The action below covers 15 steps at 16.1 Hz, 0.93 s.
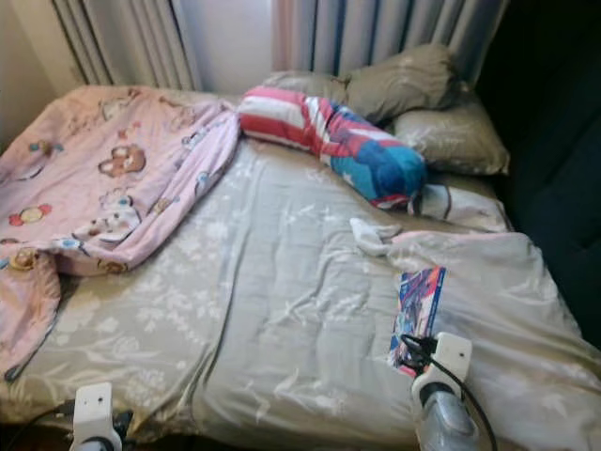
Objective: Clean up the room
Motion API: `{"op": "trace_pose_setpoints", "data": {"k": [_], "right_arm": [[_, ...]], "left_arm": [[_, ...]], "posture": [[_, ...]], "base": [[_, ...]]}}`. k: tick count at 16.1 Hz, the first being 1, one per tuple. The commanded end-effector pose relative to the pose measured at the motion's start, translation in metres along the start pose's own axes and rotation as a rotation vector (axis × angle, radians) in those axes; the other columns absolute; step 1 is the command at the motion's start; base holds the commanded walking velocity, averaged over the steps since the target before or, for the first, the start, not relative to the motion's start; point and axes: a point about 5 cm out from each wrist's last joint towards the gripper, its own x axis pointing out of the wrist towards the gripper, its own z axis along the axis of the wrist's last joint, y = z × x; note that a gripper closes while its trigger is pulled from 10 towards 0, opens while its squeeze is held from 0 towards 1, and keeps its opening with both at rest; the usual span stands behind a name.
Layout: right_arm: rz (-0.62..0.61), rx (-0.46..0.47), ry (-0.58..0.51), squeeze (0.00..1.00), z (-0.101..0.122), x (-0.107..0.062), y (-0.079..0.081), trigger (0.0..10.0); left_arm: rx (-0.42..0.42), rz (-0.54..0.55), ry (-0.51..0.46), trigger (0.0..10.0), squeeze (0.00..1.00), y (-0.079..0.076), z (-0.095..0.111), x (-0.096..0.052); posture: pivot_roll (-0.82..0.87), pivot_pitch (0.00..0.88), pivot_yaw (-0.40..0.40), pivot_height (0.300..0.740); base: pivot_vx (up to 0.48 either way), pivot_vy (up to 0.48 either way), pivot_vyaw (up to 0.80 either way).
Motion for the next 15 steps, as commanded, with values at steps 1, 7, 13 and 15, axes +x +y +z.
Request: {"op": "trace_pose_setpoints", "data": {"k": [1,7,13,15], "right_arm": [[0.010,-0.008,-0.027,0.00,0.006,0.002,0.002,10.0],[0.008,-0.057,-0.004,0.00,0.005,0.003,0.006,10.0],[0.085,-0.123,0.095,0.00,0.008,0.012,0.025,10.0],[0.146,-0.166,0.160,0.00,0.010,0.015,0.035,10.0]], "left_arm": [[0.019,-0.004,0.007,10.0,0.00,0.001,-0.002,-0.001],[0.012,-0.002,0.009,10.0,0.00,0.003,-0.005,-0.002],[0.069,-0.013,0.012,10.0,0.00,0.017,-0.014,-0.007],[0.106,-0.022,0.006,10.0,0.00,0.024,-0.016,-0.009]], "posture": [[0.14,0.078,-0.069,0.740],[0.14,0.105,-0.067,0.740],[0.17,0.196,-0.032,0.740],[0.20,0.225,-0.016,0.740]], "base": [[0.000,0.000,0.00],[0.000,0.000,0.00],[0.000,0.000,0.00],[0.000,0.000,0.00]]}}
